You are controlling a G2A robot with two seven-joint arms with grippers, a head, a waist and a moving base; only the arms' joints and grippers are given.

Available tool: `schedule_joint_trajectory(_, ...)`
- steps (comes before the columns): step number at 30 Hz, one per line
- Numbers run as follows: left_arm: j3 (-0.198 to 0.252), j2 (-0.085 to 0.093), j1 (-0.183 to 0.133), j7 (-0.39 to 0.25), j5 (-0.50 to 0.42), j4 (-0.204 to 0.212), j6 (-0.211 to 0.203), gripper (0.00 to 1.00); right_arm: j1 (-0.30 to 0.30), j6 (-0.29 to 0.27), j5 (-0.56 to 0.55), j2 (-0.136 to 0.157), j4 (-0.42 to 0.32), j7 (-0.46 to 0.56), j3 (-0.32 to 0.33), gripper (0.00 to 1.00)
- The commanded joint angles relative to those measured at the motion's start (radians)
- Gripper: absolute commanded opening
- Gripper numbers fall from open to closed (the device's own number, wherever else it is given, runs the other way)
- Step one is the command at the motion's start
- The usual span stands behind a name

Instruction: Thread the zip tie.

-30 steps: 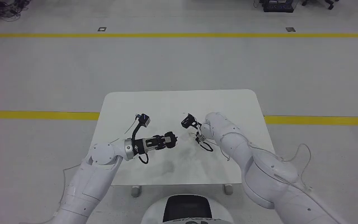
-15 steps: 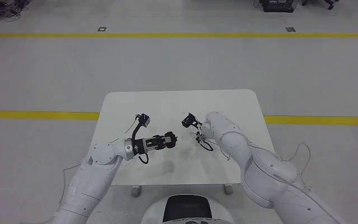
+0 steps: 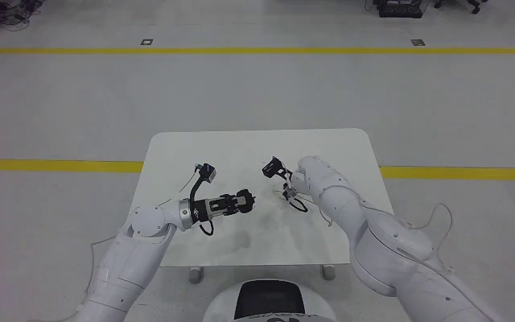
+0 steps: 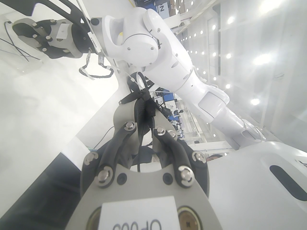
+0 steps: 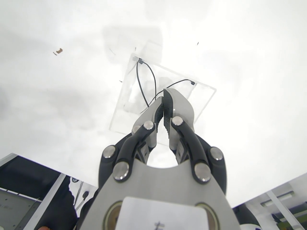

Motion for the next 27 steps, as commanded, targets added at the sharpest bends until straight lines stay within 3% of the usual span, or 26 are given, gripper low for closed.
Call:
schedule_joint_trajectory(1,0.000,0.000,0.000,0.000,0.000,0.000,0.000,0.00,-0.005,0.000,0.002,0.004,-0.009,-0.005,-0.001,0.00)
schedule_joint_trajectory(6,0.000,0.000,0.000,0.000,0.000,0.000,0.000,0.00,-0.013,0.000,0.012,0.011,-0.022,-0.010,-0.002,0.15)
schedule_joint_trajectory(19,0.000,0.000,0.000,0.000,0.000,0.000,0.000,0.00,-0.027,0.000,0.030,0.024,-0.039,-0.025,-0.022,0.06)
schedule_joint_trajectory(27,0.000,0.000,0.000,0.000,0.000,0.000,0.000,0.00,-0.029,0.000,0.036,0.026,-0.043,-0.033,-0.039,0.10)
